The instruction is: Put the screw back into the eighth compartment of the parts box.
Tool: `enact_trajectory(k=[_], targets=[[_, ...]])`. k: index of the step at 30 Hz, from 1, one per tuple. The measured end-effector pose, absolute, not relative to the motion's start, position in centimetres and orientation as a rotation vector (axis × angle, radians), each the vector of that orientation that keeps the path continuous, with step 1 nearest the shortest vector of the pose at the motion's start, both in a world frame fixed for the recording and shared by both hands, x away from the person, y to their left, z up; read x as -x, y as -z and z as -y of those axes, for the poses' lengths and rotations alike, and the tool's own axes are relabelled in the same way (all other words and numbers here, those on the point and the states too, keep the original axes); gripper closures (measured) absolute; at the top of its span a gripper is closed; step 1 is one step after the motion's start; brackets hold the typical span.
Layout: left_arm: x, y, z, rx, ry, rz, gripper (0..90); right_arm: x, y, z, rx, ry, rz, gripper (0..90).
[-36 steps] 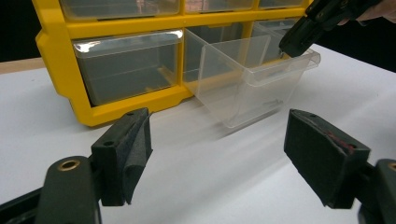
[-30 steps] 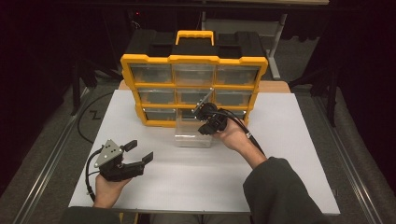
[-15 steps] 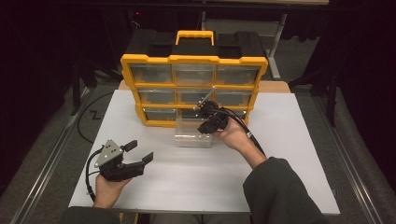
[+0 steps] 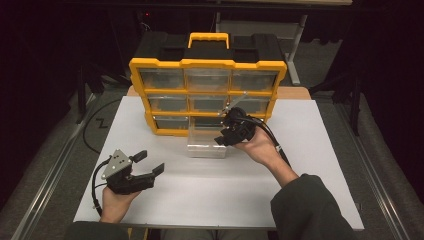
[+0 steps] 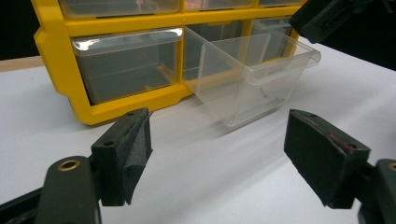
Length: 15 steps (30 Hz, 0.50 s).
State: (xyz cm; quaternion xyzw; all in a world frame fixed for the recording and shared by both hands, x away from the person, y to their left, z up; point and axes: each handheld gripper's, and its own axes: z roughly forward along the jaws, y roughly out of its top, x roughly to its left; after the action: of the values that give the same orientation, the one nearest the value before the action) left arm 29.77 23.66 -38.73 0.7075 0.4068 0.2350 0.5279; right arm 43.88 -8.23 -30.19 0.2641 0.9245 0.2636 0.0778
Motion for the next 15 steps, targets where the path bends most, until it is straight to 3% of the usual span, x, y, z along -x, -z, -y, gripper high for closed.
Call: enact_trajectory(k=[15], targets=[[-29.8,38.7,-23.7,-1.691,-0.559,-0.973,23.6,-42.5,29.5,11.2,-0.863,-0.907,-2.7,49.0]])
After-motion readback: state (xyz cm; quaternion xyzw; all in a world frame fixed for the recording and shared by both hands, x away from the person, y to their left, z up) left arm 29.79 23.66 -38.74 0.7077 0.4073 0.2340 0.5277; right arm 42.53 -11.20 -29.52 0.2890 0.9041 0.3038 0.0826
